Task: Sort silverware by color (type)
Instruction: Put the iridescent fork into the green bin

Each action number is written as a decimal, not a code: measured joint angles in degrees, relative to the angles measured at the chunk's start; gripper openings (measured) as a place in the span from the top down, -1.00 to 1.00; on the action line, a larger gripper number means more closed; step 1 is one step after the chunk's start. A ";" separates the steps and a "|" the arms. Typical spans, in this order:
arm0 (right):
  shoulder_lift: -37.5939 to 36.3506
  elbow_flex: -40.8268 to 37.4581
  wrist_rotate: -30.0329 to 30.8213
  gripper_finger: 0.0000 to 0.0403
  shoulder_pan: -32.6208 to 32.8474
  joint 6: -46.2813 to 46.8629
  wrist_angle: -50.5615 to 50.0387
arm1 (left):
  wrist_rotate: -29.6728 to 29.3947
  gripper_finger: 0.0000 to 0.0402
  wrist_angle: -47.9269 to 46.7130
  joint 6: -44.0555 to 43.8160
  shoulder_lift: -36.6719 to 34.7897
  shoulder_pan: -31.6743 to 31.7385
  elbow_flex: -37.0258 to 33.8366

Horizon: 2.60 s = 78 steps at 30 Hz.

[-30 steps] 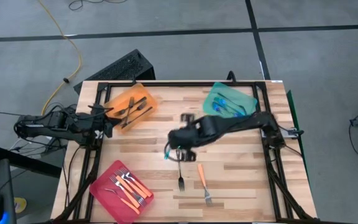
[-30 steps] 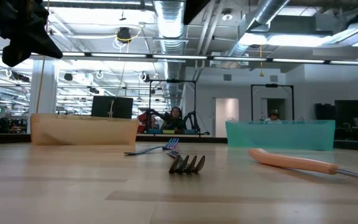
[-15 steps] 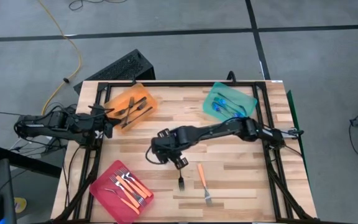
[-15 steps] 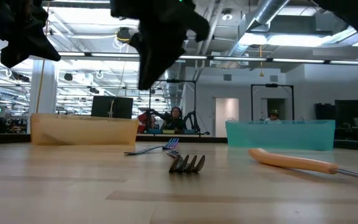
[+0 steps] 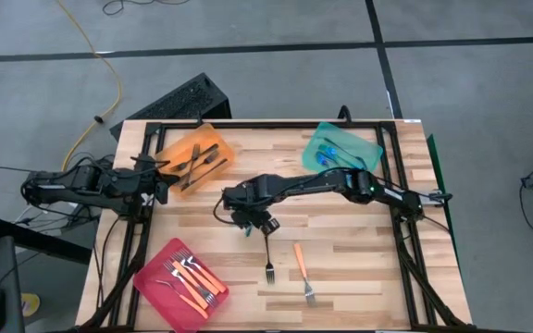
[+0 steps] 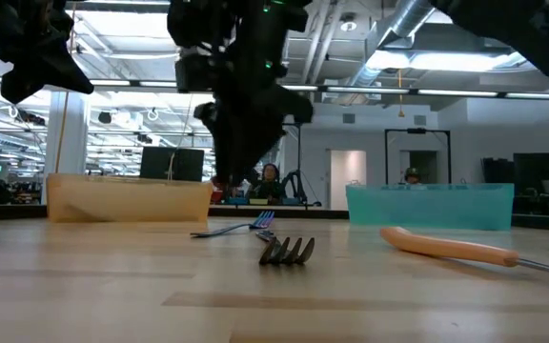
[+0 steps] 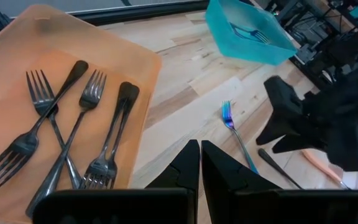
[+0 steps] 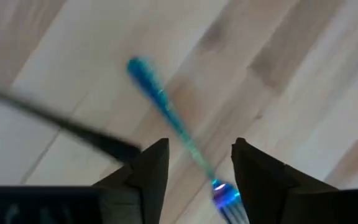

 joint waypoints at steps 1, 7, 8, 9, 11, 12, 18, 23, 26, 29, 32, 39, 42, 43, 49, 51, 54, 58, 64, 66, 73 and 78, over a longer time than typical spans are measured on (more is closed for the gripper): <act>0.03 -0.29 0.07 0.02 0.03 -1.43 -0.11 | -0.10 1.00 0.00 -0.15 -0.02 0.00 0.00; -0.08 -2.86 0.47 0.05 0.04 -5.99 1.04 | -1.43 1.00 -0.02 -0.48 0.00 0.00 0.00; -0.08 -2.90 0.37 0.06 -0.16 -6.13 0.85 | -1.98 1.00 0.00 -0.86 0.00 0.00 0.00; -0.17 -3.18 0.19 0.07 -0.28 -6.53 1.64 | -2.41 1.00 0.00 -1.12 0.00 0.00 0.00; -0.56 -5.30 0.28 0.08 -0.58 -7.30 4.79 | -3.36 1.00 0.00 -1.25 0.00 0.00 0.00; -0.54 -6.43 0.78 0.09 -0.63 -7.50 5.88 | -3.82 1.00 0.00 -1.25 0.00 0.01 0.00; -0.45 -11.37 1.66 0.10 -1.10 -8.58 10.22 | -4.22 1.00 0.00 -1.51 -0.01 0.01 0.00; -0.50 -14.85 5.95 0.13 -1.19 -9.35 14.99 | -5.67 1.00 0.02 -3.29 -0.02 0.02 0.00; -0.62 -15.38 4.92 0.14 -1.25 -11.23 14.81 | -6.00 1.00 0.01 -4.08 -0.02 0.02 0.00; -0.62 -15.40 3.57 0.16 -1.62 -11.45 15.02 | -5.99 1.00 -0.01 -4.98 -0.02 0.02 0.00; -0.60 -15.42 1.81 0.21 -2.14 -11.47 15.29 | -6.03 1.00 0.00 -5.81 0.00 0.02 0.00; -0.49 -15.49 -0.76 0.46 -3.47 -11.46 15.04 | -5.92 1.00 0.00 -6.32 0.00 0.00 0.00; -0.47 -15.53 -0.92 0.58 -3.72 -11.43 14.87 | -5.92 1.00 0.00 -6.39 0.00 0.01 -0.01; -0.45 -15.53 -1.00 0.62 -3.80 -11.39 14.79 | -5.90 1.00 0.00 -6.41 -0.01 0.01 0.00; -0.43 -15.54 -1.07 0.82 -3.80 -7.80 14.81 | -5.88 1.00 0.00 -7.35 -0.02 0.02 -0.02; -0.43 -15.53 -1.51 0.87 -3.83 -5.66 14.97 | -5.50 1.00 0.00 -7.35 -0.02 0.00 -0.02; -0.41 -15.53 -2.50 0.90 -3.99 -2.66 15.38 | -5.25 1.00 0.00 -7.38 -0.01 0.01 -0.02; -0.38 -15.55 -2.55 0.90 -3.98 3.89 16.53 | -5.25 1.00 0.00 -7.42 0.00 0.02 -0.02; -0.89 -14.12 -4.85 0.90 -5.49 9.89 18.42 | -5.22 1.00 0.00 -7.42 -0.02 0.02 -0.02; -0.97 -13.06 -6.16 0.90 -6.50 11.94 18.23 | -5.22 1.00 0.00 -7.42 -0.02 0.02 -0.02; -1.19 -11.60 -7.62 0.91 -8.93 18.16 18.09 | -4.36 1.00 0.00 -7.42 -0.02 0.01 -0.02; -1.28 -11.12 -7.59 0.91 -10.59 23.83 18.09 | -4.37 1.00 0.00 -7.42 0.00 0.02 -0.02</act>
